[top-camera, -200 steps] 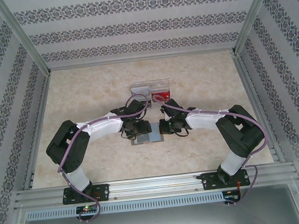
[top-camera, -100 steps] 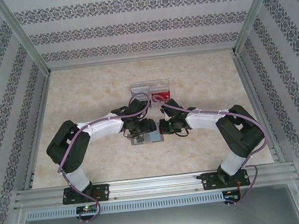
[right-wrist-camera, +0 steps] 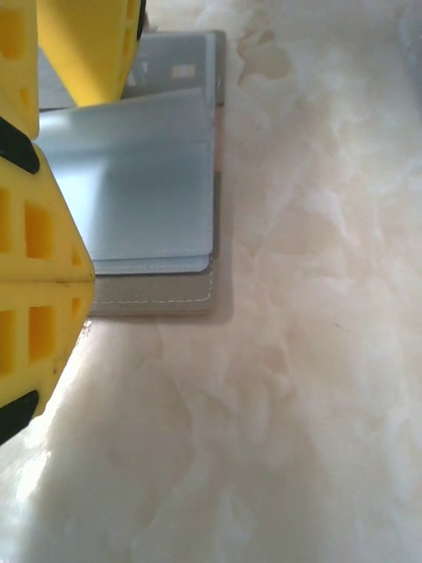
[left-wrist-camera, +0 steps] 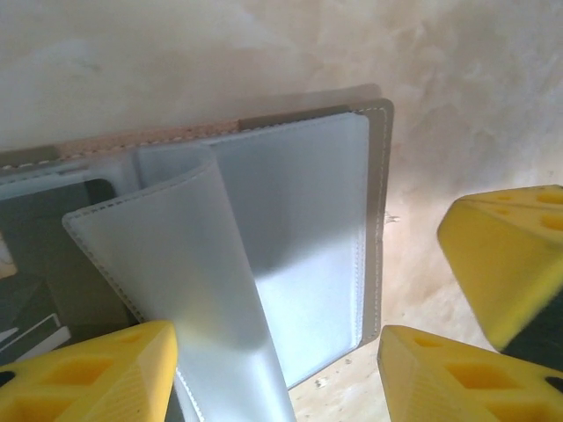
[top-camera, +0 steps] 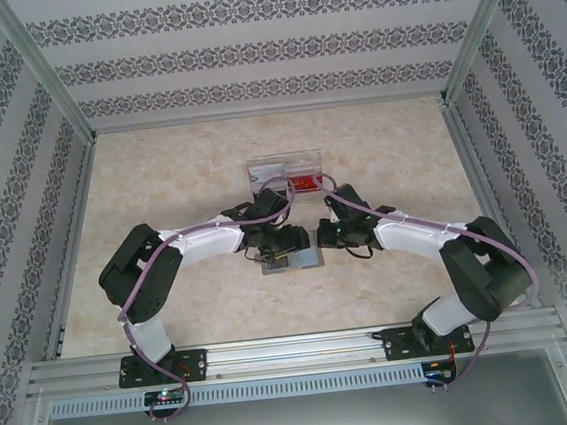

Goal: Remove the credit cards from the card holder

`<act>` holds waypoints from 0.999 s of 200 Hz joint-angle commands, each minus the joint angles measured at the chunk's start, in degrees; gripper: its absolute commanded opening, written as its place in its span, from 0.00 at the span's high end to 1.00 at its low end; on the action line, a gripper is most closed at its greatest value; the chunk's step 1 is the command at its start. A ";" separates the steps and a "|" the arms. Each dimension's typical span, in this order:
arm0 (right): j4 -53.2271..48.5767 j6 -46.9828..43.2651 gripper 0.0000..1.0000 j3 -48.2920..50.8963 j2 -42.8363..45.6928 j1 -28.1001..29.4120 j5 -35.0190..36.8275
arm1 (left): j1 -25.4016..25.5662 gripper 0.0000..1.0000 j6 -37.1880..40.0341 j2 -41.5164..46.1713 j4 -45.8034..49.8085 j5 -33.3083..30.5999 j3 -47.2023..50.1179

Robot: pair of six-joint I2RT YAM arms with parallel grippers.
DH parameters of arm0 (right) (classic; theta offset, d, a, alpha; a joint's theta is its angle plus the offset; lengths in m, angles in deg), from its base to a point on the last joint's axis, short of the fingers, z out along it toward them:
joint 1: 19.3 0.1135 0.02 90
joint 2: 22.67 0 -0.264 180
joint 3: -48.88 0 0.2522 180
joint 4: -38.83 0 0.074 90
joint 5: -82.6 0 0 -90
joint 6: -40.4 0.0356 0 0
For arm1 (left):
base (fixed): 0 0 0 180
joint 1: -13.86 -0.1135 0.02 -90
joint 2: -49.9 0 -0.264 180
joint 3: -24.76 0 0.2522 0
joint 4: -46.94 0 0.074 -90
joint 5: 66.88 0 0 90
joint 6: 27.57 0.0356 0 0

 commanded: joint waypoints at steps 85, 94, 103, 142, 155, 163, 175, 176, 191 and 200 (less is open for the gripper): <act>-1.13 1.53 1.00 3.11 5.33 -2.68 1.99 | 3.84 0.38 -0.87 -1.29 -3.59 3.58 -8.08; -1.25 1.46 1.00 3.13 5.41 -2.81 1.82 | 3.83 0.38 -0.54 -0.34 -3.05 3.47 -8.29; -1.28 1.44 1.00 3.13 5.42 -2.88 1.67 | 3.84 0.38 -0.08 0.60 -2.16 3.24 -8.77; -1.01 1.26 1.00 3.04 5.15 -2.90 0.73 | 3.00 0.38 2.01 5.01 3.59 -1.91 -8.06; -0.82 1.26 1.00 3.13 4.99 -2.94 0.44 | 2.17 0.38 2.30 6.63 4.61 -3.01 -6.38; -0.83 1.23 1.00 3.21 4.90 -2.90 0.24 | 1.66 0.37 2.22 7.76 4.72 -3.50 -5.20; -0.80 1.04 1.00 3.29 4.80 -2.84 0.07 | 0.75 0.37 2.02 9.62 4.98 -4.26 -3.24; -0.78 1.02 1.00 3.30 4.79 -2.83 0.04 | 0.67 0.37 2.03 9.74 5.02 -4.30 -3.10; -0.75 0.82 1.00 3.31 4.55 -2.84 -0.30 | -0.31 0.37 2.17 11.43 6.45 -6.00 -1.46; -0.68 0.61 1.00 3.22 4.29 -2.65 -0.57 | -0.84 0.37 2.53 11.86 8.46 -7.69 -0.96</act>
